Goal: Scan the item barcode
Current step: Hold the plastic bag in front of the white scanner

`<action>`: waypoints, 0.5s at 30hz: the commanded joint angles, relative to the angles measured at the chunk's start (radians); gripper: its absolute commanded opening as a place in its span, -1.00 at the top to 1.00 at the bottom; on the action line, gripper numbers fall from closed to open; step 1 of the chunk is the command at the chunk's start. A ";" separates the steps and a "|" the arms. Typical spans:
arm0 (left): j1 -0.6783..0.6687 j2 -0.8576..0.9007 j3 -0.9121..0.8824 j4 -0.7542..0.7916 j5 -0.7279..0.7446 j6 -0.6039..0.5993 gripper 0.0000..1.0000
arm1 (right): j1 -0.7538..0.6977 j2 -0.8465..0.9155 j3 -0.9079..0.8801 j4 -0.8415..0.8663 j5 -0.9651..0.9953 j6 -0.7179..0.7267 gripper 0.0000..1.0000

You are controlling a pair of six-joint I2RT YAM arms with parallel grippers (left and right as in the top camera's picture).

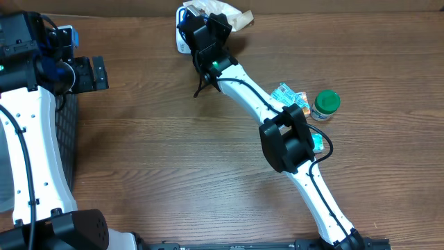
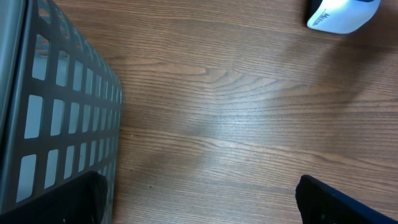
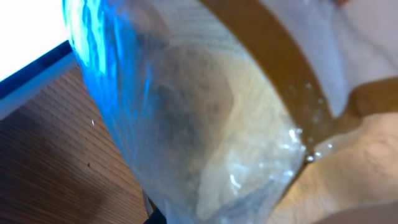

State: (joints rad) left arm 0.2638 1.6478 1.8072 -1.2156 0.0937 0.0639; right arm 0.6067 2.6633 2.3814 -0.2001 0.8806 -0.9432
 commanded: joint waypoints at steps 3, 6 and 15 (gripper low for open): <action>0.004 0.001 0.013 0.000 0.000 0.026 -0.99 | 0.020 -0.013 0.011 0.035 0.028 0.004 0.92; 0.004 0.001 0.013 0.000 0.000 0.026 -0.99 | 0.022 -0.028 0.011 0.033 0.035 0.056 0.92; 0.004 0.001 0.013 0.000 0.000 0.026 -0.99 | 0.021 -0.202 0.011 -0.129 -0.033 0.285 0.92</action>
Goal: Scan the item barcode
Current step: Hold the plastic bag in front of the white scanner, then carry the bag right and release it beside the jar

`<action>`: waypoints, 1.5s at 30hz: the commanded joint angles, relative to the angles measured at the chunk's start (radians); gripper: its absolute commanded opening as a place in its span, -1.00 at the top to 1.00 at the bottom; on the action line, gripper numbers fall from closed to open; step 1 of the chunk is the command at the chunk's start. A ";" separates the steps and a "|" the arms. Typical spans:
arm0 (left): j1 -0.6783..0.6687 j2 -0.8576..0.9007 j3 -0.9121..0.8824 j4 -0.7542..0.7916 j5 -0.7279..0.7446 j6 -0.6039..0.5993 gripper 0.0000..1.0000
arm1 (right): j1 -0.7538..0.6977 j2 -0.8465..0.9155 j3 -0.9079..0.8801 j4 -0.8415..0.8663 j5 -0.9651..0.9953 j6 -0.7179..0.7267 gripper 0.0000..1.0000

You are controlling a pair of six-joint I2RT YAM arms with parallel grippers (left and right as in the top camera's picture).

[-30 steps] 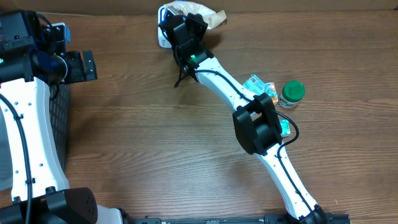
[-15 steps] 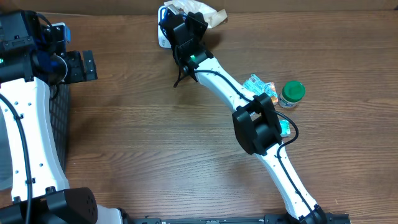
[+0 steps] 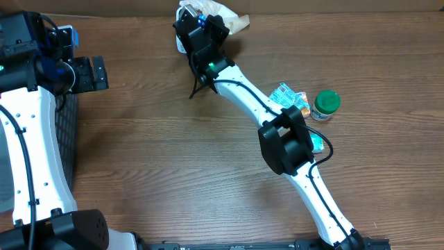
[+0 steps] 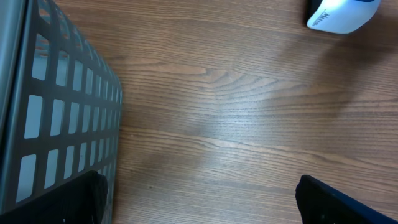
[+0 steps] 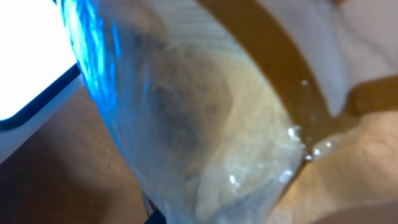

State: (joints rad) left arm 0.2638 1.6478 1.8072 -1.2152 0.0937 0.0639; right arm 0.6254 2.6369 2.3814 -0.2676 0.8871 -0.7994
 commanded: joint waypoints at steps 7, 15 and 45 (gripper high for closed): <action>0.004 0.001 0.013 0.000 0.000 0.026 -0.99 | 0.002 -0.437 0.011 -0.462 -0.232 0.475 0.92; 0.004 0.001 0.013 0.000 0.000 0.026 -0.99 | -0.011 -0.659 0.011 -0.953 -0.490 0.846 0.92; 0.004 0.001 0.013 0.000 0.000 0.026 -0.99 | -0.223 -0.682 -0.660 -1.160 -1.017 1.061 0.92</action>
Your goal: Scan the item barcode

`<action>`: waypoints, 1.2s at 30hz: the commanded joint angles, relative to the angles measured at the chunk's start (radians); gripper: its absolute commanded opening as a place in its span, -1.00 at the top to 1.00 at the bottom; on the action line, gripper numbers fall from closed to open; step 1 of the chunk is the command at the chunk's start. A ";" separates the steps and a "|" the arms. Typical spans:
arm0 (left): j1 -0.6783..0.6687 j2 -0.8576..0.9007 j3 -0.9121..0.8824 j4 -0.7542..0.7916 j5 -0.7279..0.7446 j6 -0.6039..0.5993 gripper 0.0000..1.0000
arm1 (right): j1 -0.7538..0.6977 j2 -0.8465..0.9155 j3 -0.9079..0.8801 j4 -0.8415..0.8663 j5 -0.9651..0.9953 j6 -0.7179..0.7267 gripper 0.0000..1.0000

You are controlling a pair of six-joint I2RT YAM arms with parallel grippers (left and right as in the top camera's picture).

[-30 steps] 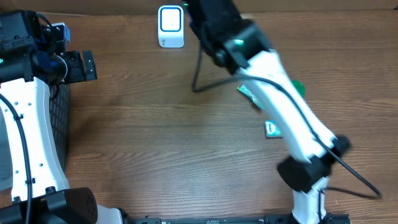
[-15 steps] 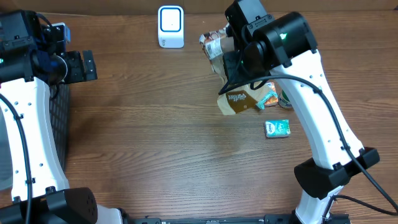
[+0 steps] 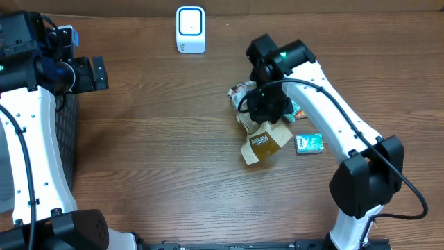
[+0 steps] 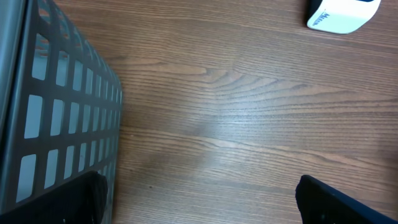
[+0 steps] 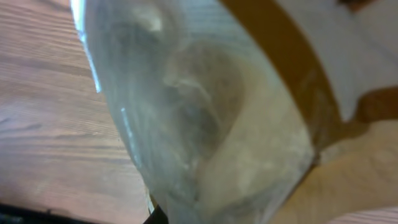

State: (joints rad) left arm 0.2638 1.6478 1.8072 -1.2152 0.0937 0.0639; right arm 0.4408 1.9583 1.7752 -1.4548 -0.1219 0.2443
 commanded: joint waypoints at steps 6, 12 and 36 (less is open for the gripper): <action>0.004 0.001 0.013 0.000 0.000 0.026 -0.99 | -0.098 -0.003 -0.160 0.082 0.042 0.014 0.90; 0.004 0.001 0.013 0.000 0.000 0.026 -0.99 | -0.146 -0.004 -0.168 0.070 0.053 -0.013 0.52; 0.004 0.001 0.013 0.000 0.000 0.026 -0.99 | -0.161 -0.480 0.080 -0.171 0.053 -0.016 -1.00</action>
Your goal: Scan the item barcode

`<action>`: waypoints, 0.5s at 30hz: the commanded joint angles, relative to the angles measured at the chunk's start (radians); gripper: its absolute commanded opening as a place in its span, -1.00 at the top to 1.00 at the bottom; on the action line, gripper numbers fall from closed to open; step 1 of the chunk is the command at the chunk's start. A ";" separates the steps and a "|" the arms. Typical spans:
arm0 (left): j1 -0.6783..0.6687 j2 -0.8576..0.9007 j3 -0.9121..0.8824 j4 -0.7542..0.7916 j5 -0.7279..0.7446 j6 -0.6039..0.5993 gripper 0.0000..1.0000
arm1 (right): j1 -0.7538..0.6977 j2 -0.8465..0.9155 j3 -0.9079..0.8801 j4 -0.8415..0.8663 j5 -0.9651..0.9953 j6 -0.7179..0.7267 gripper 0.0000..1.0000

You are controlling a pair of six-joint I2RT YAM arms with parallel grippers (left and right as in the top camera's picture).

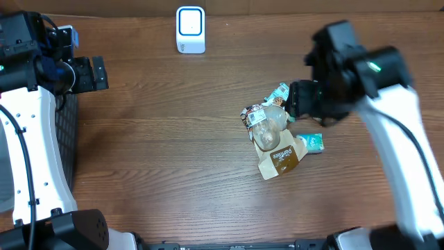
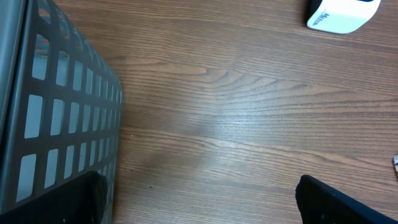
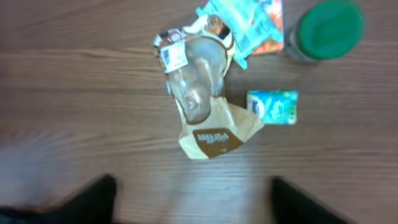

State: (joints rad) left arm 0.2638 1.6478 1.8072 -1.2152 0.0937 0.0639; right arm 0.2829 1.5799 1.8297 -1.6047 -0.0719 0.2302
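Note:
The item, a clear and brown pouch (image 1: 272, 142) (image 3: 202, 112), lies flat on the wooden table, right of the middle. The white barcode scanner (image 1: 190, 29) (image 2: 339, 15) stands at the far edge. My right gripper (image 1: 300, 104) (image 3: 193, 205) hangs above and to the right of the pouch, open, with only bare table between its fingers. My left gripper (image 1: 97, 73) (image 2: 199, 205) stays open at the far left, beside the basket, holding nothing.
A teal snack packet (image 1: 279, 94) (image 3: 249, 28) touches the pouch's far end. A small teal box (image 1: 312, 142) (image 3: 273, 106) lies to the pouch's right. A green-lidded jar (image 3: 326, 28) stands beyond it. A dark mesh basket (image 2: 56, 112) lines the left edge.
The right gripper was shut on the pouch, which hung above the table. Now the pouch lies on the table and the gripper is open, higher and further right.
The right gripper held the pouch against the scanner at the far edge, blue light on the plastic, at both oldest moments. Then it held the pouch over the table's right middle. Now the pouch rests there, let go. The left arm never moved.

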 commanded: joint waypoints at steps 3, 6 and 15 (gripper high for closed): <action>0.004 0.001 0.013 0.000 0.000 0.026 -0.99 | -0.003 -0.183 0.026 -0.067 0.003 -0.002 -0.99; 0.004 0.001 0.013 0.000 0.000 0.026 -0.99 | -0.003 -0.243 0.025 -0.085 0.003 -0.002 -1.00; 0.004 0.001 0.013 0.000 0.000 0.026 -0.99 | -0.003 -0.301 0.024 -0.089 0.004 -0.003 -1.00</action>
State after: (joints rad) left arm 0.2638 1.6478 1.8072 -1.2156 0.0937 0.0639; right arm 0.2829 1.2900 1.8347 -1.6962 -0.0715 0.2314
